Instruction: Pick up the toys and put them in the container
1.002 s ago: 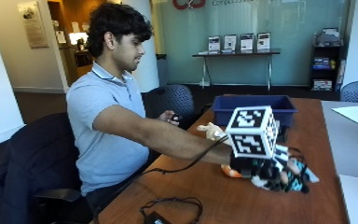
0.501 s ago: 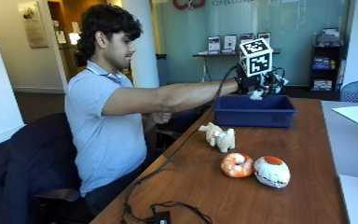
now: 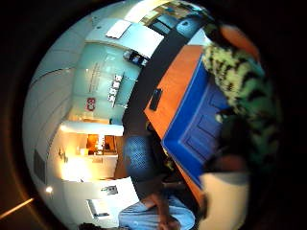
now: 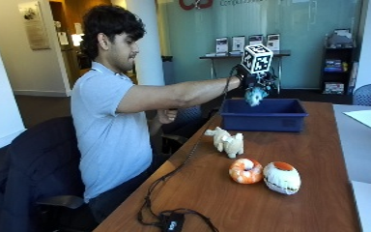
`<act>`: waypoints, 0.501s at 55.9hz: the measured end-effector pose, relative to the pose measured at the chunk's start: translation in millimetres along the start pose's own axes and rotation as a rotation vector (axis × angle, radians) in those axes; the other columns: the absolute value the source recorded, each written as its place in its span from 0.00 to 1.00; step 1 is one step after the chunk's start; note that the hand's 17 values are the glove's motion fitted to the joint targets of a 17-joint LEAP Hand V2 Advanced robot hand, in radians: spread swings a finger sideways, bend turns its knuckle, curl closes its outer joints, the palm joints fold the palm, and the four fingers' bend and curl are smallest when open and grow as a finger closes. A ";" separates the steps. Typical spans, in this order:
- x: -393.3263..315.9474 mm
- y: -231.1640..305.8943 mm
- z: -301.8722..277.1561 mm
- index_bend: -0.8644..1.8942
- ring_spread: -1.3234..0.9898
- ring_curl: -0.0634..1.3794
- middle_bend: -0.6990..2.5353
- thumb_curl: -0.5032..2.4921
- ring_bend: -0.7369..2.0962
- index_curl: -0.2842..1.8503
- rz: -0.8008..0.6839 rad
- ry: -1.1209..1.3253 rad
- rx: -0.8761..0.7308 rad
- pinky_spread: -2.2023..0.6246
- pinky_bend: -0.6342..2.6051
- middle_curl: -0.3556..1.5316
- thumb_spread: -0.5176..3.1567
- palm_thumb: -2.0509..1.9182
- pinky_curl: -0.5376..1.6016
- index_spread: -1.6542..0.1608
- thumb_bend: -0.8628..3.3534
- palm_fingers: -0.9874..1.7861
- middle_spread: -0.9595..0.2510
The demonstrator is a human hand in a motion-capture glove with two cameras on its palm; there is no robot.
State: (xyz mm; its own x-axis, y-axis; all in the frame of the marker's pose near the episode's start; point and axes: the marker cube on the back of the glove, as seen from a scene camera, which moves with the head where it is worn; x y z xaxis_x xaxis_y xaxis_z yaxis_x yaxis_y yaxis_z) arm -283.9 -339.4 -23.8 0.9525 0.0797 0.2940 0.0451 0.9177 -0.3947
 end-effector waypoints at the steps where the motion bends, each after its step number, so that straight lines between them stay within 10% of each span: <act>1: -7.8 -7.0 6.7 0.36 0.50 0.36 0.26 0.46 0.60 0.23 0.008 -0.002 -0.013 0.68 0.60 0.34 0.54 0.64 0.47 0.76 0.35 0.43 0.85; 28: 195.2 77.7 -61.9 0.41 0.57 0.25 0.27 0.30 0.49 0.28 0.360 0.044 0.039 0.79 0.52 0.36 0.53 0.51 0.41 0.72 0.22 0.35 0.82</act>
State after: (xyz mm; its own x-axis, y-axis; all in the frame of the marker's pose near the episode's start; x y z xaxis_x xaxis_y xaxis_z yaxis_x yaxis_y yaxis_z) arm -75.8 -276.7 -51.0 0.9173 0.3844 0.1042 -0.3064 0.8482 -0.4320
